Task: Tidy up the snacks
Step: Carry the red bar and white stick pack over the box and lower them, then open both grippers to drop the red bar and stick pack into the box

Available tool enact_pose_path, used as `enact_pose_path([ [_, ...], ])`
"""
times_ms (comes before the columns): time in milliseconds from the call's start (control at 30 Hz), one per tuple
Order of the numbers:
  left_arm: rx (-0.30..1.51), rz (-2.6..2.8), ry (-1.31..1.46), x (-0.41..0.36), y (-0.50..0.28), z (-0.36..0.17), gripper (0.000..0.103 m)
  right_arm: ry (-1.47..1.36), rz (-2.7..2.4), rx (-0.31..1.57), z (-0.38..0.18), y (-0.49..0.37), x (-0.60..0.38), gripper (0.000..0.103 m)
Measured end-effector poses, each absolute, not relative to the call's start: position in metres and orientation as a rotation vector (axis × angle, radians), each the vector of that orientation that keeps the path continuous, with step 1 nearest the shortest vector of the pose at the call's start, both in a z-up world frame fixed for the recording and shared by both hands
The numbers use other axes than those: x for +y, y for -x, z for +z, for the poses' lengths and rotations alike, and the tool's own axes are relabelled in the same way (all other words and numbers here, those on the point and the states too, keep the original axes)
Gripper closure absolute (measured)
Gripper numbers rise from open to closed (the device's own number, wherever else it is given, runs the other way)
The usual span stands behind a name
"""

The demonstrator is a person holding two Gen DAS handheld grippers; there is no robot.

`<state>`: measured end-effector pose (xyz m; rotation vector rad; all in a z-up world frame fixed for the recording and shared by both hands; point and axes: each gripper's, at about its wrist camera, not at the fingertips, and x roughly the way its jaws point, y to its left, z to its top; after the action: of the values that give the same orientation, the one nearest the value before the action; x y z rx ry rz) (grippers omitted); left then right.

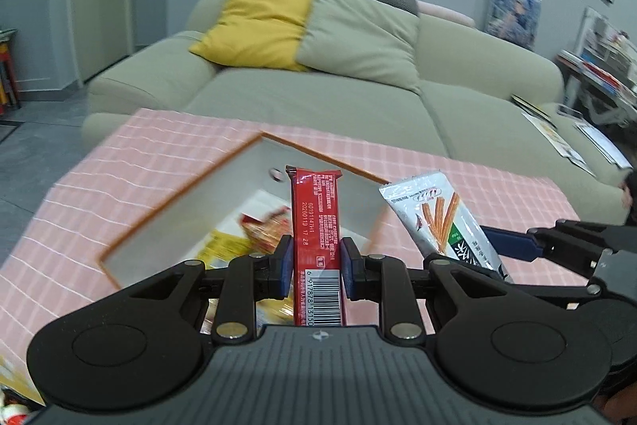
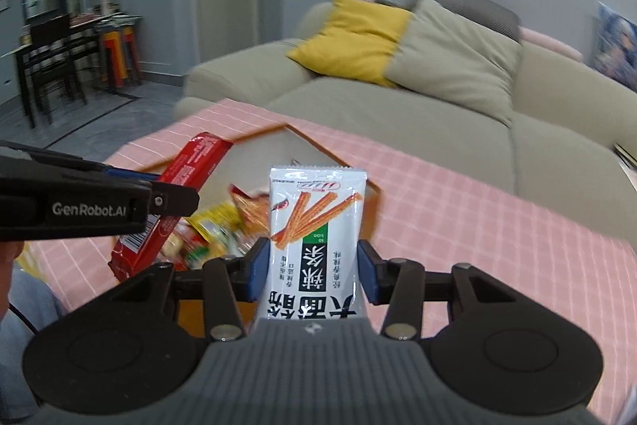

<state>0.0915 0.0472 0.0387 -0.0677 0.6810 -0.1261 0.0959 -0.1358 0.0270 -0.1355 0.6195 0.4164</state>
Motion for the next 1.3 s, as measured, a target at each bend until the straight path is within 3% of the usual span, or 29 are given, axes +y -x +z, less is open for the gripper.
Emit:
enact_pose_path([
  [333,0.742,-0.059,0.063,0.103,-0.142,0.036,0.076,0.232,0.577,0.642,0.034,-0.174,-0.065,0.059],
  [767,0.932,-0.091,-0.017,0.101,-0.203,-0.022,0.076,0.431,0.577,0.813,-0.027,-0.276,-0.022,0.059],
  [1300,1.076,-0.077,-0.035,0.099,-0.241,-0.059,0.076,0.603,0.552,0.965,-0.08,-0.329,-0.007,0.058],
])
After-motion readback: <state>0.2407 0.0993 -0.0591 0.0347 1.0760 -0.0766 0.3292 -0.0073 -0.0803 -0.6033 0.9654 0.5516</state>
